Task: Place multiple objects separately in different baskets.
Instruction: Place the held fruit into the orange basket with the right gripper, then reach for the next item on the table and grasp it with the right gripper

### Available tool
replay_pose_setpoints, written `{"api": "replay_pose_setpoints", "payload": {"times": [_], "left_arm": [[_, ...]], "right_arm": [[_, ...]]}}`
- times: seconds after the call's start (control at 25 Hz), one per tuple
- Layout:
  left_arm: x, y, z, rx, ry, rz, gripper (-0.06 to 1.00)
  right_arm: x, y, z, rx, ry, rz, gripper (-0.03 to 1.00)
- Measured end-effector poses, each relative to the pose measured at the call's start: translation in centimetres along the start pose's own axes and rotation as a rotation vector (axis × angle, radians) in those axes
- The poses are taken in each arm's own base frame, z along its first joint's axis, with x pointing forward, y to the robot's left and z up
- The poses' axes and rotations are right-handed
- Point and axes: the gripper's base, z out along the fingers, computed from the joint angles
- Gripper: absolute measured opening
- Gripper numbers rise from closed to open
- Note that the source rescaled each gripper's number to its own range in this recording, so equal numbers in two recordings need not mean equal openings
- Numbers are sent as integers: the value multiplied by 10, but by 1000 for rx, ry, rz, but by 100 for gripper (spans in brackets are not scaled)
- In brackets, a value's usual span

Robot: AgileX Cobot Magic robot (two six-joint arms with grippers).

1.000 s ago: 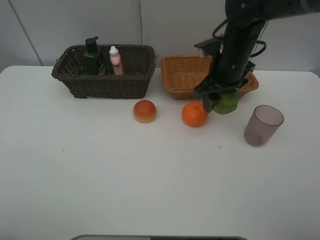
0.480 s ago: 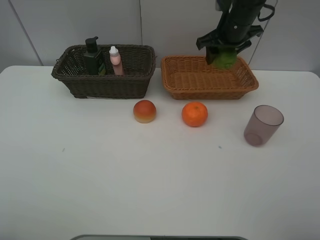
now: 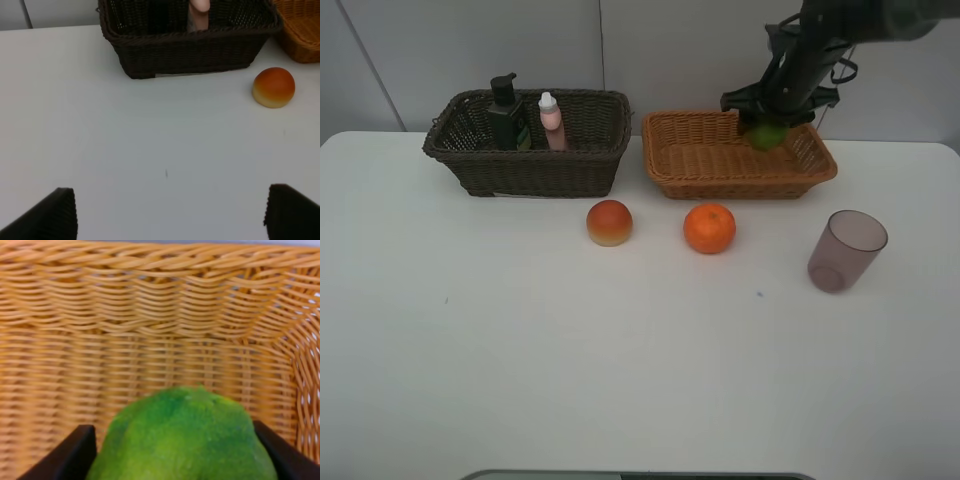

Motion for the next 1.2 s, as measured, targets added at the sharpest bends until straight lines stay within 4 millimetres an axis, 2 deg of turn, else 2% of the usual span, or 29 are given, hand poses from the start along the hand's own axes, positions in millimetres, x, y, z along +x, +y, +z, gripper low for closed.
{"api": "replay_pose_setpoints", "payload": {"times": [0.2, 0.36, 0.4, 0.48, 0.56, 0.64, 0.76, 0.96, 1.08, 1.2], "left_arm": [[0, 0, 0, 0, 0, 0, 95], [0, 0, 0, 0, 0, 0, 95], [0, 0, 0, 0, 0, 0, 95], [0, 0, 0, 0, 0, 0, 95], [0, 0, 0, 0, 0, 0, 95], [0, 0, 0, 0, 0, 0, 95], [0, 0, 0, 0, 0, 0, 95], [0, 0, 0, 0, 0, 0, 95], [0, 0, 0, 0, 0, 0, 95], [0, 0, 0, 0, 0, 0, 95]], "right_arm": [[4, -5, 22, 19, -13, -28, 57], [6, -4, 28, 24, -13, -40, 57], [6, -4, 29, 23, -14, -40, 61], [6, -4, 29, 22, -17, -39, 79], [6, -4, 29, 23, -16, -39, 92], [7, -5, 28, 26, -7, -38, 97], [3, -6, 15, 31, -7, -32, 100], [-3, -1, -26, 12, 27, 5, 100], [3, 17, -46, 1, 102, -15, 100], [15, 41, -56, 1, 192, -69, 100]]}}
